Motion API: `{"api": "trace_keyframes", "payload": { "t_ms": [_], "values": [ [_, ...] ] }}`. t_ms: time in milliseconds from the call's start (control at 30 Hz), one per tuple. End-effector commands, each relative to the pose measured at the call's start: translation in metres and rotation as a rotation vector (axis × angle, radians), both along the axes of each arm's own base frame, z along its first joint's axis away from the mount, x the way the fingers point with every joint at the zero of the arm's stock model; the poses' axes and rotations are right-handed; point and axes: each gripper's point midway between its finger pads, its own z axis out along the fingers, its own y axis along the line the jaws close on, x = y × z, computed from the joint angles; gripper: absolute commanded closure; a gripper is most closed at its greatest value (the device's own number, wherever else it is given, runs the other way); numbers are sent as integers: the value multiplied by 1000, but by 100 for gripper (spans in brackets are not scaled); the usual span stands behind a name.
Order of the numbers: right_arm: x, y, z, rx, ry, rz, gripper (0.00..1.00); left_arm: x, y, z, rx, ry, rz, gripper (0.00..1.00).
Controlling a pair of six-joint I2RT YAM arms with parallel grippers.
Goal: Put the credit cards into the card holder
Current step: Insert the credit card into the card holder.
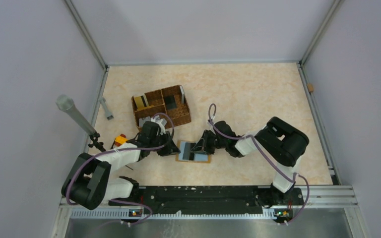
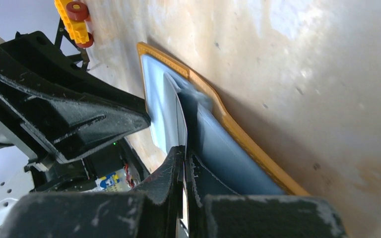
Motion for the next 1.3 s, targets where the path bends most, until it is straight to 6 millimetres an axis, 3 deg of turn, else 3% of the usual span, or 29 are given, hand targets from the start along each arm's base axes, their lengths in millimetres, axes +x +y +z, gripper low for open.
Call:
{"api": "trace_keyframes", "payload": {
  "t_ms": [0,167,433,600,867,1033,1267],
  "values": [
    [-13,7,-25,-91,27,66,100,-7,-2,-4,-2,17,-41,73],
    [-3,8,-25,-145,-10,65,91,-4,-2,-5,-1,9,-30,74],
    [15,-5,1,-285,-124,65,65,-5,5,-13,39,36,-1,79],
    [22,-11,14,-363,-176,75,56,-5,2,-10,24,27,-6,79],
    [21,-18,19,-469,-236,91,54,-1,-3,0,-17,-14,-11,79],
    [17,-3,18,-432,-251,125,54,7,-13,7,-79,-41,-10,78],
    [13,15,17,-450,-279,170,56,10,-19,-2,-105,-23,-9,82]
  ]
}}
